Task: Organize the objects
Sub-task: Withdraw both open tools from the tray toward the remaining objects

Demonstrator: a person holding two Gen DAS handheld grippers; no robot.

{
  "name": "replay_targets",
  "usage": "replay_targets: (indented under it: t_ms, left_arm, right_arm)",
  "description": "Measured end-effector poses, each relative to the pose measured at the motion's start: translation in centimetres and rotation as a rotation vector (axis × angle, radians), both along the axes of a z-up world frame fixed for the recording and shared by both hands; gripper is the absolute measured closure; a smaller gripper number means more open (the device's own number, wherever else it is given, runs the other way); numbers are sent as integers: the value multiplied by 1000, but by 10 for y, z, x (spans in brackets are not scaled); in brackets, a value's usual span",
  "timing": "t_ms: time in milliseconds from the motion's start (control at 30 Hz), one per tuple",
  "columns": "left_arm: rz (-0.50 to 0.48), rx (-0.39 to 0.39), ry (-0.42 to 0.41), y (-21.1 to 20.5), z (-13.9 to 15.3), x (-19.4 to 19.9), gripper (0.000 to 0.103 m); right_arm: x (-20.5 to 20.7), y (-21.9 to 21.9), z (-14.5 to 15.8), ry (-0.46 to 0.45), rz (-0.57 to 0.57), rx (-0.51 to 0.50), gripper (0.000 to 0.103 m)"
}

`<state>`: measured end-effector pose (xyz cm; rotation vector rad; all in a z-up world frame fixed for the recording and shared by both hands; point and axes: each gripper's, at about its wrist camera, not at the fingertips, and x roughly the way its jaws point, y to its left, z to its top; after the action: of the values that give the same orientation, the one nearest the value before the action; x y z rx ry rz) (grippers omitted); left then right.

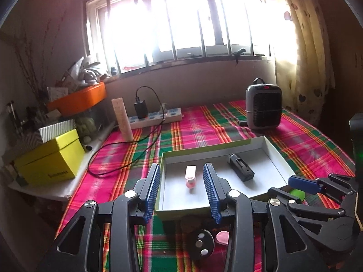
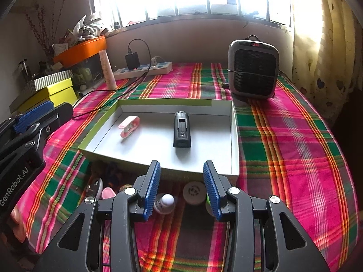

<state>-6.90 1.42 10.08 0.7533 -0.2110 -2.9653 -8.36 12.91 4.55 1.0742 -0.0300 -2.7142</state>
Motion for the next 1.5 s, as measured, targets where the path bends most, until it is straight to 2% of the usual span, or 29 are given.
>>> replay_targets:
  t_ms: [300,500,600,700,800,967,1233,1333,1500]
  left_arm:
    - [-6,16,-22,0,-4,9,65]
    - [-8,103,-110,-18,-24,11,65]
    - [-8,188,-182,-32,-37,10,65]
    - [15,190,-209,-39,-47,13,65]
    - [10,242,-239,-49,-53,15,65]
    - [20,279,-283,-56,-64,14,64]
    - [-20,310,-335,-58,-80,13,59]
    - [-47,360,-358,-59,-84,11,59]
    - [-42,367,-370,-62,-88,9,58]
  right_arm:
    - [13,0,3,16,15,0,62]
    - [23,-2,-1,15,39,2,62]
    - [27,-2,-3,16,53,0,62]
    - [32,-4,-5,17,72,-8,62]
    - [35,-7,-7,14,90,-6,62]
    - [37,-14,-12,5,129,-7,62]
    - [34,-34,-25,-37,227,19,62]
    - [28,-40,-32,-80,270,18,62]
    - [25,-46,-36,-86,290,36,62]
